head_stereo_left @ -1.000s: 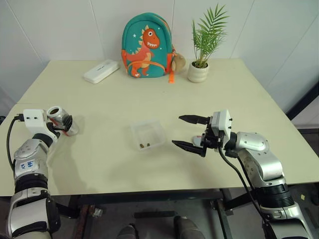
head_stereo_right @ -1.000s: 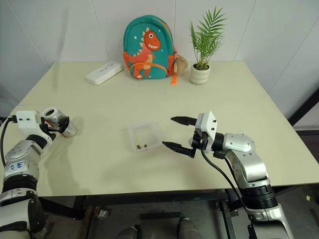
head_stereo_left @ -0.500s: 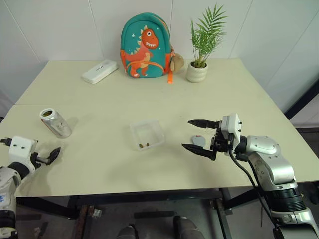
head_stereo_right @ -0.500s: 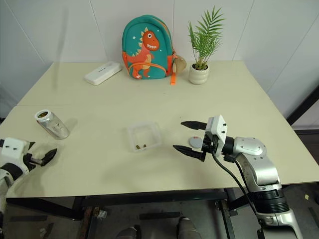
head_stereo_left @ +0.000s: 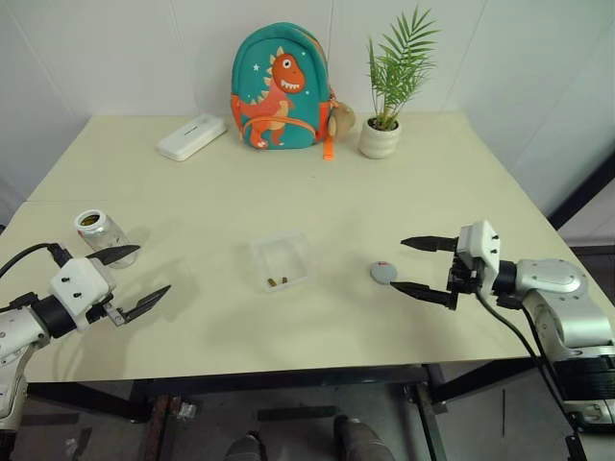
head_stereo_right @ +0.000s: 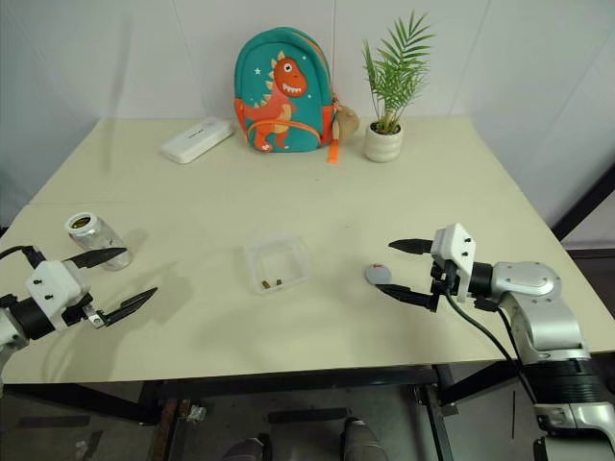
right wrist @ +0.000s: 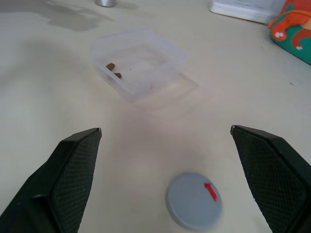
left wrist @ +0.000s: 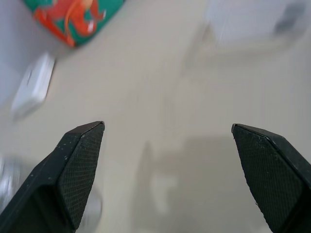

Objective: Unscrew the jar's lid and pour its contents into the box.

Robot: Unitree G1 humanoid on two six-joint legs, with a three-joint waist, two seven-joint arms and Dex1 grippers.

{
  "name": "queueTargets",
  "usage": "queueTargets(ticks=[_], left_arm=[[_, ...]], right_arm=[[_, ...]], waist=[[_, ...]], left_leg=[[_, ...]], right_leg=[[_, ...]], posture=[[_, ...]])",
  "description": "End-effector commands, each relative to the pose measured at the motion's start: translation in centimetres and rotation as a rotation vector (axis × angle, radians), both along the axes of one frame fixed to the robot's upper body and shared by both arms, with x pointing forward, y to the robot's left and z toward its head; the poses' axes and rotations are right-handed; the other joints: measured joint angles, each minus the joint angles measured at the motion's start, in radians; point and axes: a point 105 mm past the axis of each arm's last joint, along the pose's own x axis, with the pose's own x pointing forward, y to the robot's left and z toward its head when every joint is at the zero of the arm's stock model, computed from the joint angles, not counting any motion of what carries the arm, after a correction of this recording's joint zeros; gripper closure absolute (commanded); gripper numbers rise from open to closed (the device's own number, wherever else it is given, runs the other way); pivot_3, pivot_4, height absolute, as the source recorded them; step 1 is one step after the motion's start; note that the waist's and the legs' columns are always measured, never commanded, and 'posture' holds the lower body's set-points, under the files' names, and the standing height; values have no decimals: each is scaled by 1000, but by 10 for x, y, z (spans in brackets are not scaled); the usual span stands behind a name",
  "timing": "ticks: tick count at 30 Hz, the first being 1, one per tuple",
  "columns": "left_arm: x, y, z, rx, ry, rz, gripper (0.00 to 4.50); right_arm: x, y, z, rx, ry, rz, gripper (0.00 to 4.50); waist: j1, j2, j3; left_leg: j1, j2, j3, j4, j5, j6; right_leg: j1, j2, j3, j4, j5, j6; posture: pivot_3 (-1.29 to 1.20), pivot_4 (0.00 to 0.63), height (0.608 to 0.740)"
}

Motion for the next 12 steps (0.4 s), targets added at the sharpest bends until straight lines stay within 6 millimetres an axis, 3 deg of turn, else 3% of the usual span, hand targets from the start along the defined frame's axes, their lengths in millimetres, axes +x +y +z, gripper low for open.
queueTargets(ticks=[1, 5, 12], left_arm=[[-5, -16, 1, -10, 80, -117, 25], [3, -18, 11, -41, 78, -143, 25], [14, -16, 17, -46, 82, -162, 25]], right_arm=[[-8, -6, 30, -7, -66, 20, 0], [-20, -9, 35, -37, -52, 28, 0], [-32, -19, 23, -74, -30, -16, 0]], waist=[[-12, 0, 0], [-22, 0, 0], [-22, 0, 0]], left_leg=[[1, 0, 1, 0, 0, 0], [1, 1, 1, 0, 0, 0], [1, 0, 2, 2, 0, 1]], right_leg=[[0, 0, 1, 0, 0, 0], [-1, 2, 2, 2, 0, 0], [-1, 2, 4, 1, 0, 2]], posture=[[0, 150, 740], [0, 150, 740], [0, 150, 740]])
